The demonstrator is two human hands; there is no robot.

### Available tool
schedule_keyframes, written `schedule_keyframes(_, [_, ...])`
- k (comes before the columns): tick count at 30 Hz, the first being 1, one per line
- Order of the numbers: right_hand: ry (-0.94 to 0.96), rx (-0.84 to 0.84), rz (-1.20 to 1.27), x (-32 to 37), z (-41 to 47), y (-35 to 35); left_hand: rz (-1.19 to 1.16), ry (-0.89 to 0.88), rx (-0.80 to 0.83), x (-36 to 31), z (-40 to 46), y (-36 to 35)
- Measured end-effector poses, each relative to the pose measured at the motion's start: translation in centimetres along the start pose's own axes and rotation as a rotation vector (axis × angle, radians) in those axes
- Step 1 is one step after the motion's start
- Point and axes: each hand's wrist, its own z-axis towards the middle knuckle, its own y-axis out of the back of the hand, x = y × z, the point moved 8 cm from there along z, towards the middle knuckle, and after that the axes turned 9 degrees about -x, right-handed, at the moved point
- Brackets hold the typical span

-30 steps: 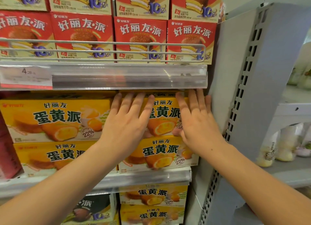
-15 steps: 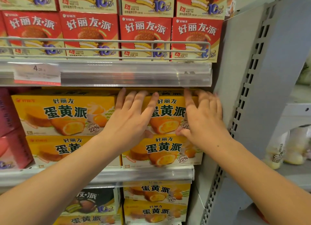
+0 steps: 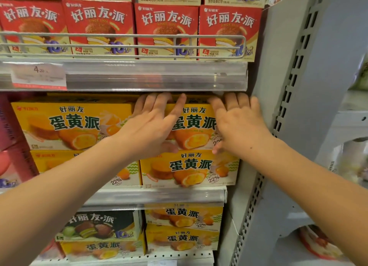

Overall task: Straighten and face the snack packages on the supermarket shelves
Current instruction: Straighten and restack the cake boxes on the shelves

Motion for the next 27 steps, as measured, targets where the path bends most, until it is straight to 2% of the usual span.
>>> schedule_keyframes(6, [0.073,0.014,-0.013,0.1,0.3,0.8,0.001,-0.006,-0.005,-0.1,0.1,0.0])
schedule_keyframes(15, [0.061,0.033,0.027,0.4,0.2,0.9,0.038,-0.013,-0.015,-0.3,0.2,0.1])
schedule_keyframes(18, [0.067,-0.014,0.049,0.9,-1.2,1.3,0.027,-0.051,-0.110,-1.1,-1.1,0.8])
schedule_keyframes(22, [0.108,-0.211,0.344,5.3,-6.8,1.3,-0.110,-0.069,-0.309,-2.5,-8.7,0.0])
schedule_keyframes(24, [0.131,-0.200,0.456,8.4,-9.5,-0.2,-0.137,-0.015,-0.252,-2.3,-13.9,-2.1])
schedule_keyframes(27, [0.163,-0.027,0.566,13.7,-11.9,-3.3,-0.110,0.124,-0.047,-0.1,-20.6,-5.2])
